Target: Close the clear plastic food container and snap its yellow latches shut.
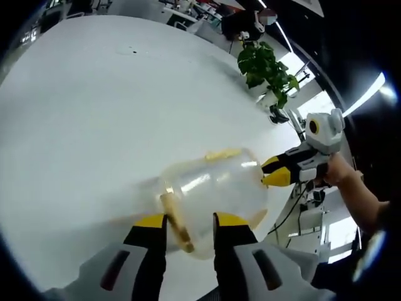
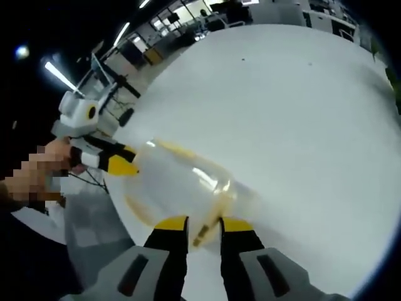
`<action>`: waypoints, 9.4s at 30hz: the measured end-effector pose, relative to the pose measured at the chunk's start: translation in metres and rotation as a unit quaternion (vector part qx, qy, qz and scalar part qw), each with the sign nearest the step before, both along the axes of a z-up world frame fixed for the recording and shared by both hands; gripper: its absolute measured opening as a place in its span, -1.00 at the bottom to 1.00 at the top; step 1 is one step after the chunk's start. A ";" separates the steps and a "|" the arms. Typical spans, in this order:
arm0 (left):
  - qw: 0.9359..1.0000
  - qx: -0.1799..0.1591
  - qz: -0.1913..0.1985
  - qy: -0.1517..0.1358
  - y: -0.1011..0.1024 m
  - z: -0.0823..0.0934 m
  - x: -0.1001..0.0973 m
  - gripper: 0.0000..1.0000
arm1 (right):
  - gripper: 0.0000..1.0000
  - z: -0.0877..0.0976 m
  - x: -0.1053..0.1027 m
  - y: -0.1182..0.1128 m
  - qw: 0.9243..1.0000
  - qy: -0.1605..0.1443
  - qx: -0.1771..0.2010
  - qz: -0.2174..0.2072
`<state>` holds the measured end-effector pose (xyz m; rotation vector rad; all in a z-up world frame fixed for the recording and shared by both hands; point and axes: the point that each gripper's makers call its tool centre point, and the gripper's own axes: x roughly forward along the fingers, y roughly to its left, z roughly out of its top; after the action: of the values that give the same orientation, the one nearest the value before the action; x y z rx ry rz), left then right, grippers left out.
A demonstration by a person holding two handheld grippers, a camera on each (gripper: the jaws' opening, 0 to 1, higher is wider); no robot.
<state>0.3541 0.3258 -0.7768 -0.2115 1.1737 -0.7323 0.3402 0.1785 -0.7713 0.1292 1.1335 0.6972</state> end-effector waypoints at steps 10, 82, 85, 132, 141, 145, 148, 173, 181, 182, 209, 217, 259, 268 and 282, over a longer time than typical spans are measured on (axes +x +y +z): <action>0.996 0.053 -0.054 -0.053 -0.001 0.005 0.001 -0.37 | -0.62 0.002 0.003 0.001 0.996 -0.048 -0.038 0.065; 0.947 0.033 -0.254 -0.195 -0.057 0.029 -0.015 -0.53 | -0.69 0.025 0.024 0.062 0.966 -0.160 -0.021 0.201; 0.941 0.040 -0.271 -0.199 -0.057 0.025 -0.020 -0.54 | -0.68 0.025 0.030 0.065 0.966 -0.164 -0.021 0.201; 0.798 0.185 -0.450 -0.355 -0.072 0.006 -0.037 -0.13 | -0.42 0.000 0.054 0.074 0.961 -0.076 -0.008 0.264; 0.770 0.198 -0.475 -0.377 -0.070 0.003 -0.038 -0.11 | -0.43 -0.002 0.052 0.077 0.955 -0.049 -0.005 0.291; 0.762 0.207 -0.480 -0.383 -0.070 0.002 -0.040 -0.11 | -0.41 -0.004 0.052 0.078 0.953 -0.035 0.006 0.302; 0.758 0.212 -0.482 -0.386 -0.070 0.002 -0.040 -0.12 | -0.42 -0.004 0.050 0.079 0.950 -0.019 0.017 0.312; 0.761 0.215 -0.487 -0.372 -0.070 -0.001 -0.039 -0.22 | -0.58 -0.002 0.046 0.081 0.934 0.074 0.010 0.350; 0.761 0.235 -0.471 -0.380 -0.073 -0.001 -0.037 -0.21 | -0.56 -0.005 0.045 0.077 0.932 0.065 0.011 0.356; 0.761 0.235 -0.470 -0.380 -0.073 -0.001 -0.037 -0.21 | -0.55 -0.005 0.045 0.077 0.932 0.065 0.011 0.357; 0.761 0.240 -0.485 -0.357 -0.071 0.004 -0.037 -0.16 | -0.51 0.000 0.041 0.082 0.908 -0.038 -0.065 0.413; 0.771 0.228 -0.483 -0.348 -0.074 0.006 -0.045 -0.09 | -0.47 0.002 0.038 0.077 0.908 -0.057 -0.088 0.406; 0.786 0.142 -0.521 -0.301 -0.049 0.024 -0.069 0.98 | 1.00 0.008 0.000 0.074 0.889 -0.108 -0.139 0.423; 0.787 0.148 -0.521 -0.295 -0.050 0.026 -0.061 0.98 | 1.00 0.007 -0.004 0.069 0.879 -0.132 -0.147 0.433; 0.791 0.155 -0.530 -0.262 -0.042 0.023 -0.045 0.98 | 0.98 0.009 -0.013 0.055 0.869 -0.147 -0.163 0.444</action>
<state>0.3089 0.2839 -0.7539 0.9719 0.7719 -1.4323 0.3269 0.2338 -0.7623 -0.8169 0.9652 1.2671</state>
